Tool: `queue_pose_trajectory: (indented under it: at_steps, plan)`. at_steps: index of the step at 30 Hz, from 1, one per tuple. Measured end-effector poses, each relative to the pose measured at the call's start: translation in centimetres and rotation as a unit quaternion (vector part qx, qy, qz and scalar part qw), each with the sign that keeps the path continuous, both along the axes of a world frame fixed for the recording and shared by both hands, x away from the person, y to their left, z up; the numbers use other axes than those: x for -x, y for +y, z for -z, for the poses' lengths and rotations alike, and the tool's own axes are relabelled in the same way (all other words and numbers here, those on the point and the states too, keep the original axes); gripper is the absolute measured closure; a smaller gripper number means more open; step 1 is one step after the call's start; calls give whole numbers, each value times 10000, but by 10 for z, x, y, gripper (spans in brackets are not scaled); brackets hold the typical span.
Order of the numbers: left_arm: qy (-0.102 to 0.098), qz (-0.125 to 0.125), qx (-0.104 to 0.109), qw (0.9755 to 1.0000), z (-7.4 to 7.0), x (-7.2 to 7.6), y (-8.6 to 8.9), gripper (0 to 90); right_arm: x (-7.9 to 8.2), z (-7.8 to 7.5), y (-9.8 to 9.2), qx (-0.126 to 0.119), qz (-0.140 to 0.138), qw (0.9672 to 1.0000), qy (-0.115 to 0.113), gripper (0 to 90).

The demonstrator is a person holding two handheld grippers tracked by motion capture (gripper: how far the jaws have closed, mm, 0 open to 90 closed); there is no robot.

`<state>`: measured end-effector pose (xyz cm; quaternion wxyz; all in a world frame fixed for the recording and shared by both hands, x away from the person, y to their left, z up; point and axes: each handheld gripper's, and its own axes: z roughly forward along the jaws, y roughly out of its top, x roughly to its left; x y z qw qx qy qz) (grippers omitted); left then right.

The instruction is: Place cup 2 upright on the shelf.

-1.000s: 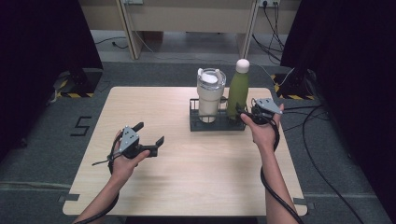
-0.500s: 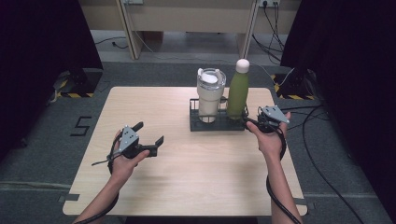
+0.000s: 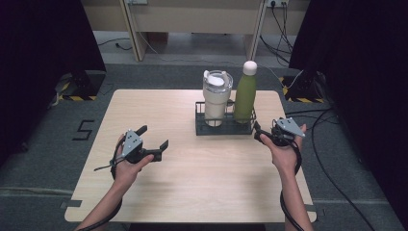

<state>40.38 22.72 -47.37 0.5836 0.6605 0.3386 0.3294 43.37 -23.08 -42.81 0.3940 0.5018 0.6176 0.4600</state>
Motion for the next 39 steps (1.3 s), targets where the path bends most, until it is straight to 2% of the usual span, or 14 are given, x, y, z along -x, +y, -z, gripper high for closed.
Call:
queue_pose_trajectory:
  at_steps: [17,39]
  plan:
    - [17,-10,-11,10000,1,0,-1,0,27,16,-21,79,138,9998,131,88]
    - [22,-8,-24,10000,1,1,-1,0,56,39,-37,42,303,9992,261,91]
